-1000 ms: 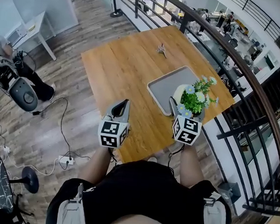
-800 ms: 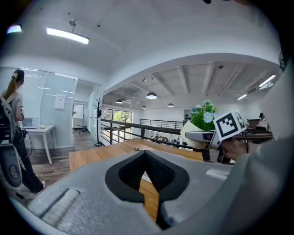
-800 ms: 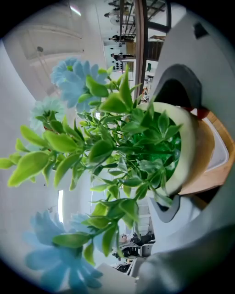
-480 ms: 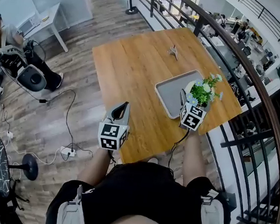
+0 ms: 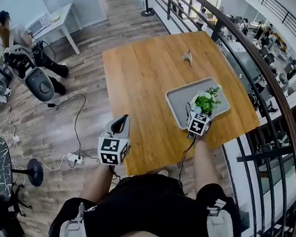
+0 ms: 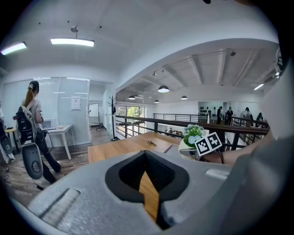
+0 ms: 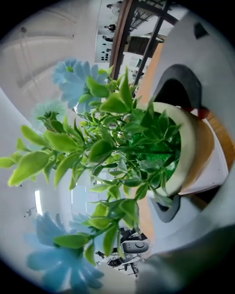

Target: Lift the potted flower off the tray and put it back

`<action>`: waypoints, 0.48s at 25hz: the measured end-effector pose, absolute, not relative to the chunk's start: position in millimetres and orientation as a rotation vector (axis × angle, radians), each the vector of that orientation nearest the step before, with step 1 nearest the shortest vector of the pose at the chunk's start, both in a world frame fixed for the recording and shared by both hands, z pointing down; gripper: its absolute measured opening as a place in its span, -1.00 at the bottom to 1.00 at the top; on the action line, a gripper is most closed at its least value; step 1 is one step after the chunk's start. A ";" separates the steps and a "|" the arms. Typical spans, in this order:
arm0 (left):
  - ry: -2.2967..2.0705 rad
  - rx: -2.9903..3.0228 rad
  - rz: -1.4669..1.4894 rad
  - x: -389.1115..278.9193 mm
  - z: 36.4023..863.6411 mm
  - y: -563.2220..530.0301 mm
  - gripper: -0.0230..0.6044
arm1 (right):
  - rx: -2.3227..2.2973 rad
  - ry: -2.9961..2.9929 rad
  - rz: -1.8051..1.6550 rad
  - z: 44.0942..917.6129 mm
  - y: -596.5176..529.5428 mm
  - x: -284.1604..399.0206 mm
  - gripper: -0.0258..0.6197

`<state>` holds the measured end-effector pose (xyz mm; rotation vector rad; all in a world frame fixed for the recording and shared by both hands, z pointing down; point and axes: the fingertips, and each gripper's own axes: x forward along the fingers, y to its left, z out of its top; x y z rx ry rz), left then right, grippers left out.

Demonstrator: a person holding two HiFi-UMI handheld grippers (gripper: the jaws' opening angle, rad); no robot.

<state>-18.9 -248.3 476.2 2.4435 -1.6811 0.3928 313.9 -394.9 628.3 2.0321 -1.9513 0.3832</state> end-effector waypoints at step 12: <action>-1.665 2.404 0.435 -10.3 486.4 -239.5 -0.89 | 1.937 -1.904 0.481 696.1 -409.0 317.2 0.76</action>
